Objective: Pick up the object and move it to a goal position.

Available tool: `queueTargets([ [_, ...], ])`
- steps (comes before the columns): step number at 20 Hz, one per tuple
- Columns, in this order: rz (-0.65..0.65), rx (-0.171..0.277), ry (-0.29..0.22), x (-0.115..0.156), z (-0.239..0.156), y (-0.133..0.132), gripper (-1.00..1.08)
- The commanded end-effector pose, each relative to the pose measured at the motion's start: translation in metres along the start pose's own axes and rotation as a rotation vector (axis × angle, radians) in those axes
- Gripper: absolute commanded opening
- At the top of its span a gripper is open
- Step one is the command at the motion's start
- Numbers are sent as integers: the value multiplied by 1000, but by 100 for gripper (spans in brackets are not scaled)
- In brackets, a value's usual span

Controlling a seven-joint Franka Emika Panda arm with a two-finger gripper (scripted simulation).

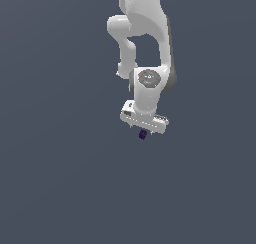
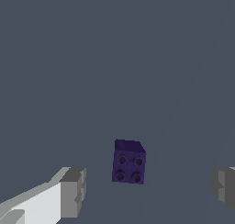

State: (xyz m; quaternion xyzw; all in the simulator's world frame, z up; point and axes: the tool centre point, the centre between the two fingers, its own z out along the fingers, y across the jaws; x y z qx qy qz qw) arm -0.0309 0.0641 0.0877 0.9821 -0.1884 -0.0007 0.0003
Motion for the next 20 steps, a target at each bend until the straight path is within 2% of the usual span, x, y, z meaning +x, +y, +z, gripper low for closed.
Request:
queueTargets([
  [1,36,1,1,-5,6,-3,100],
  [14,90,1,1,-13,17,-8,100],
  [20,92,1,1,-14,36,-8,100],
])
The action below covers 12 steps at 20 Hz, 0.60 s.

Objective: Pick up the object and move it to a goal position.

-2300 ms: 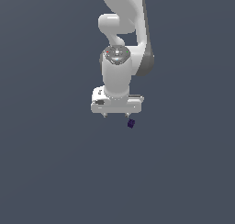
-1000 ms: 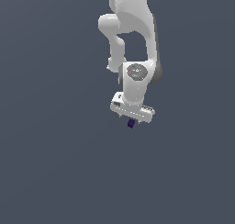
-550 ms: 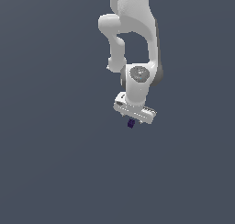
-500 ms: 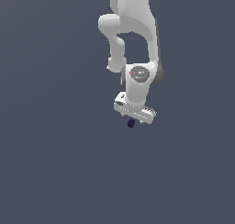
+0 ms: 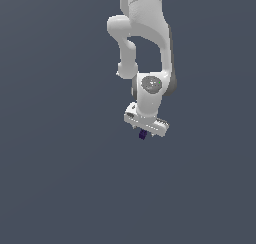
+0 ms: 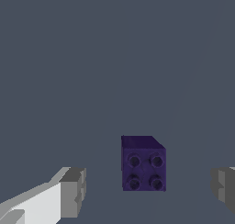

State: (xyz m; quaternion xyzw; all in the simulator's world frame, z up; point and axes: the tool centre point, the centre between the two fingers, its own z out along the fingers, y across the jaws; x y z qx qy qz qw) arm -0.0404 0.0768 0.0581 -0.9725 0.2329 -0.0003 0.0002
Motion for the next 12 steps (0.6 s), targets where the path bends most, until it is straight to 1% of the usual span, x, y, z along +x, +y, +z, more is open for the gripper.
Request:
queueTargets([
  [1,1,-1,-1,-1,12,1,100],
  [5,3,-1,-1,-1,29,1,100],
  [10,3,-1,-1,0,36,0,100],
  [11,3,-1,-1,0,36,0,-100],
  [12,3,-1,-1,0,36,0,-100],
])
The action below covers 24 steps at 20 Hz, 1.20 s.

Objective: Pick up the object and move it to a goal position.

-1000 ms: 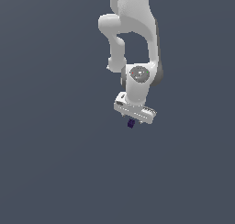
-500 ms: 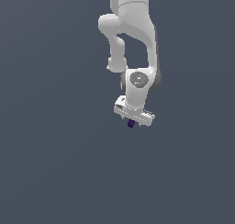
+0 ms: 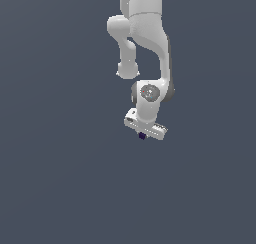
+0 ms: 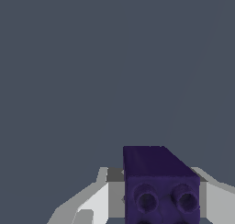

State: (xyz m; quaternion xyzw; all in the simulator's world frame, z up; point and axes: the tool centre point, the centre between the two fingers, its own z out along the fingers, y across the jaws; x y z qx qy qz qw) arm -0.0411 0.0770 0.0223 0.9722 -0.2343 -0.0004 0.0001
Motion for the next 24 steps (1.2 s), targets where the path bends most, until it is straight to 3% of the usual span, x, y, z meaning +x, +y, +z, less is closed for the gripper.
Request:
queueTargets([
  [1,0,0,1,0,0,0,-100],
  [14,-15,18,16,6,-4,-6,-100],
  [19,-56,68,60,21,-16,-23,-100],
  [24,-122,148,130,44,-38,-51,-100],
])
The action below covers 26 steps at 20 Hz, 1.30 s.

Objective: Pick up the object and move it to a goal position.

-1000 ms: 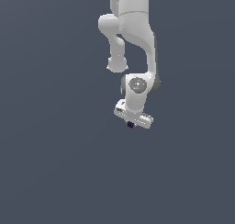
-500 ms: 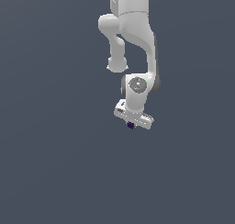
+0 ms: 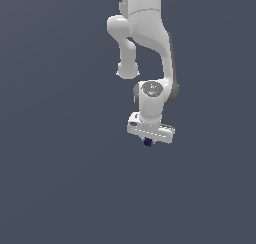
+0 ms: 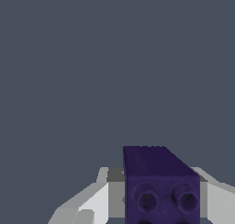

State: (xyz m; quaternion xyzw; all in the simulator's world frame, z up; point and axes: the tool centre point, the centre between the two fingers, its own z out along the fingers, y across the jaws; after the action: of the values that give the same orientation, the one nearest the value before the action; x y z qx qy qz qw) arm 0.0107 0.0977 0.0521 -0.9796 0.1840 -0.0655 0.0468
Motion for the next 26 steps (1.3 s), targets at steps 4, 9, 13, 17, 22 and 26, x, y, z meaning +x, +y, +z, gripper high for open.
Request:
queueTargets([
  [4,-87,105,94,33,-26,-36,-100],
  [9,-175,213,188,60,-60,-72,-100],
  [13,-241,292,257,75,-88,-98,-100],
  [17,-297,361,315,86,-115,-119,-100],
  [22,-359,436,379,93,-147,-141,-100],
  [26,-404,491,425,97,-171,-155,-100],
])
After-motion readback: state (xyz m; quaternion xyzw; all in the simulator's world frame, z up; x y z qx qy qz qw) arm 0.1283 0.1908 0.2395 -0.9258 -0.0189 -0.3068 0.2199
